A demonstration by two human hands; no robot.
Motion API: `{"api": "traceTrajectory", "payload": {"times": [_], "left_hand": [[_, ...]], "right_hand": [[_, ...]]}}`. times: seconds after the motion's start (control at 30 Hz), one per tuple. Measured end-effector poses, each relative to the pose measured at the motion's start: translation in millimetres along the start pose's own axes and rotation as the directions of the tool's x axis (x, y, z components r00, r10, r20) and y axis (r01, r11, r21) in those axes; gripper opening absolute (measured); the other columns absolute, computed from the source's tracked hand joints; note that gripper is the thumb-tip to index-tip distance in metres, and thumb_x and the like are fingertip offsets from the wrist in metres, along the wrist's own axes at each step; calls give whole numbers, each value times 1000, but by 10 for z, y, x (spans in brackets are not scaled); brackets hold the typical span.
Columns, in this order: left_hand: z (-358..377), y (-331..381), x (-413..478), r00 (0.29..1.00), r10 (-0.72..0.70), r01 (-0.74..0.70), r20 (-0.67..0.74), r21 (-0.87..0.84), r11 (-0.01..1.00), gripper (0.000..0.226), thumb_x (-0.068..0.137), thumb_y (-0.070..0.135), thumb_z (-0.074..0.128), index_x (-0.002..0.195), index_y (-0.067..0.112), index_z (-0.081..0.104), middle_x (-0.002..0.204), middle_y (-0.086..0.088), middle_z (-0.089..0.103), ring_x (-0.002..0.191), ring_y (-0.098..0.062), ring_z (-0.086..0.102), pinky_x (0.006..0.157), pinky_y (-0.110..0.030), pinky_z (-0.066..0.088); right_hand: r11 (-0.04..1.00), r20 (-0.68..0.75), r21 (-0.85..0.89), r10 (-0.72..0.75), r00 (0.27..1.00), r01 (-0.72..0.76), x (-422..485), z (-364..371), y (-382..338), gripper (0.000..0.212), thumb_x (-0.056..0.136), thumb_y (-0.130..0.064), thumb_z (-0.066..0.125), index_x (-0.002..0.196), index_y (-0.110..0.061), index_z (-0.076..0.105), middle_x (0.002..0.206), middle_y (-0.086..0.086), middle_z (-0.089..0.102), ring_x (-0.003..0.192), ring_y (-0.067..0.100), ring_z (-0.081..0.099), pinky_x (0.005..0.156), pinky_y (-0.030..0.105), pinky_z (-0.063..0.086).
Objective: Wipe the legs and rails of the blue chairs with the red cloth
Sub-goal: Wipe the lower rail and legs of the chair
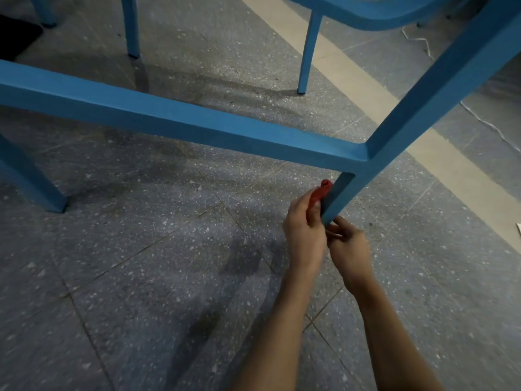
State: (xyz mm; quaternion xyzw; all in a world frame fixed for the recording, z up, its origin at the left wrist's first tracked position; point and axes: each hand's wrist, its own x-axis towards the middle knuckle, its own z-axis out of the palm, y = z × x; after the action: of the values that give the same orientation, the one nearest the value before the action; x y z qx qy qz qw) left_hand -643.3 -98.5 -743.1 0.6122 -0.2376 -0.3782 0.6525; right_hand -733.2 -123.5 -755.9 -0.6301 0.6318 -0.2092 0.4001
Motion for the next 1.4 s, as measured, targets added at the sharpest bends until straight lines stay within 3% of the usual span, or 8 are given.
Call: {"api": "traceTrajectory", "payload": {"times": [0.2,0.4,0.57,0.67,0.9,1.07,1.2,1.4], "left_hand": [[143,-145,-375,978,102,-116,-184,-64,991,37,98,7,44,131,21,55,128,6,57,118,0,52,91,-9,42],[-73,-204,-27,961,-222,218,162,42,975,36,101,20,38,133,32,50,132,5,54,115,-7,52,81,-7,40],[-26,70,-146,999,48,-49,20,39,998,34,100,20,43,128,37,53,123,20,52,115,4,49,91,-5,40],[8,-24,-228,996,89,-88,-10,83,993,36,100,25,41,135,33,47,126,15,50,117,4,46,93,-3,36],[-77,-139,11,946,-279,248,166,183,951,37,102,37,29,129,28,52,109,6,58,101,-11,57,78,-21,42],[-35,238,66,992,-74,67,105,75,995,32,100,35,35,121,27,58,115,2,61,107,-10,57,88,-24,48],[35,268,-198,995,98,-98,1,19,995,34,101,26,36,132,31,51,130,12,53,118,3,49,97,-12,40],[-28,-37,-172,964,-235,222,129,106,969,38,103,28,29,139,35,40,138,5,44,124,-7,43,94,-14,35]], "right_hand": [[999,16,44,-9,1000,8,-50,-32,-61,46,87,4,56,123,-23,63,99,2,74,91,15,71,80,39,58],[999,17,-8,34,999,-34,-19,-20,-35,66,82,17,41,131,-22,57,109,2,71,92,8,67,74,24,54],[997,16,72,31,999,-32,-13,-27,-17,57,83,11,48,124,-25,64,95,1,75,85,16,72,72,43,60],[994,16,106,19,1000,-20,-30,-35,-37,46,87,5,54,121,-25,64,93,1,75,81,15,72,68,37,60],[998,13,56,28,1000,-29,-6,-15,-27,63,82,17,41,131,-18,59,110,3,71,93,8,66,58,8,49],[994,29,109,4,1000,-7,-5,-10,50,60,83,13,44,130,-22,60,108,1,73,97,11,69,73,25,56],[982,20,189,-30,999,26,-49,-37,-13,34,90,-3,59,120,-17,66,90,3,75,70,15,70,57,30,55],[989,22,145,13,1000,-16,-12,1,34,60,82,13,43,126,-23,63,105,-4,73,95,8,69,83,37,58]]}}
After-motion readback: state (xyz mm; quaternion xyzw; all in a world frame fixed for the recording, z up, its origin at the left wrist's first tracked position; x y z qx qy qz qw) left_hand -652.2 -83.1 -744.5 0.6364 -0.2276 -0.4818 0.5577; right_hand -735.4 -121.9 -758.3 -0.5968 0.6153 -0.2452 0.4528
